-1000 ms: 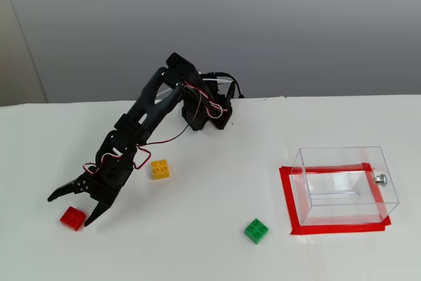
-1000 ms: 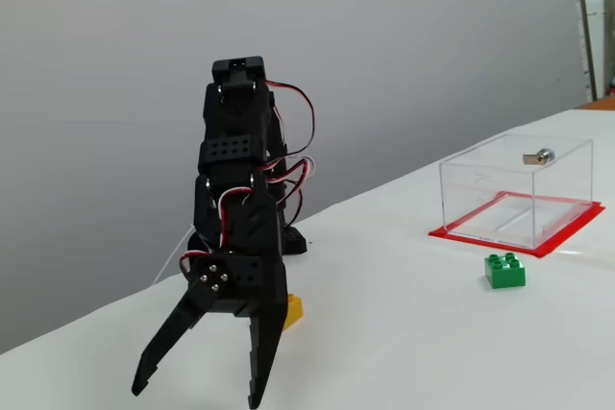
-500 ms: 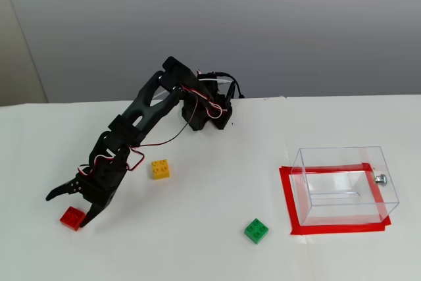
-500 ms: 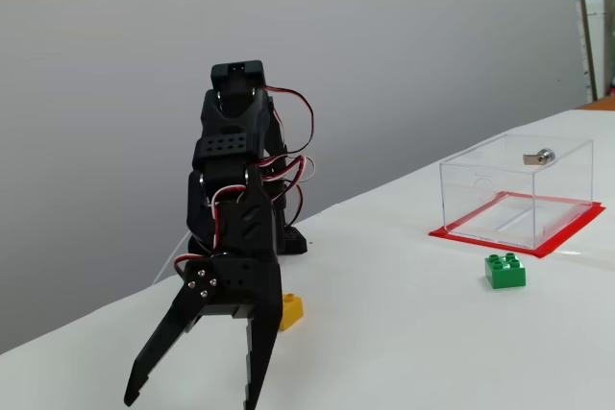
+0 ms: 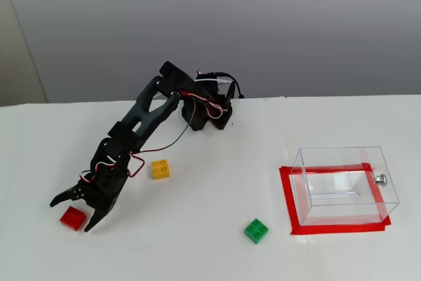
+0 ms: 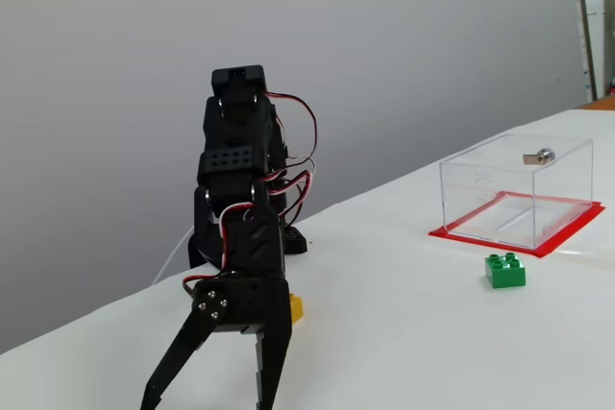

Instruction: Pick the red lego brick and place it into the transparent box

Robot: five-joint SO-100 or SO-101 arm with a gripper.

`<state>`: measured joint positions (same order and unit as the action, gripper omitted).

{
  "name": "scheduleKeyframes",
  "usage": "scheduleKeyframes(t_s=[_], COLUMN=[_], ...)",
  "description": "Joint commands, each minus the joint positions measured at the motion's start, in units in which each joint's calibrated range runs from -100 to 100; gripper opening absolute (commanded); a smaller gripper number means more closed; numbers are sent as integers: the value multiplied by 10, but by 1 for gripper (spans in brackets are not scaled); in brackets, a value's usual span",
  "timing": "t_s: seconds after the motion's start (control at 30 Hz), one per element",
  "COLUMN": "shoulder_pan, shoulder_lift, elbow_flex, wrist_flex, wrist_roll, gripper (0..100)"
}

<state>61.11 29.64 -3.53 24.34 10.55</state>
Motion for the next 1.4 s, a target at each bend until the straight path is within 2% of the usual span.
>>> scheduleKeyframes(t_s=[0.0,1.37], shoulder_pan=[4,27], shoulder_lift=[1,42], elbow_flex=[-24,-72], wrist_flex=[3,26], wrist_roll=[-1,2], gripper=[41,40])
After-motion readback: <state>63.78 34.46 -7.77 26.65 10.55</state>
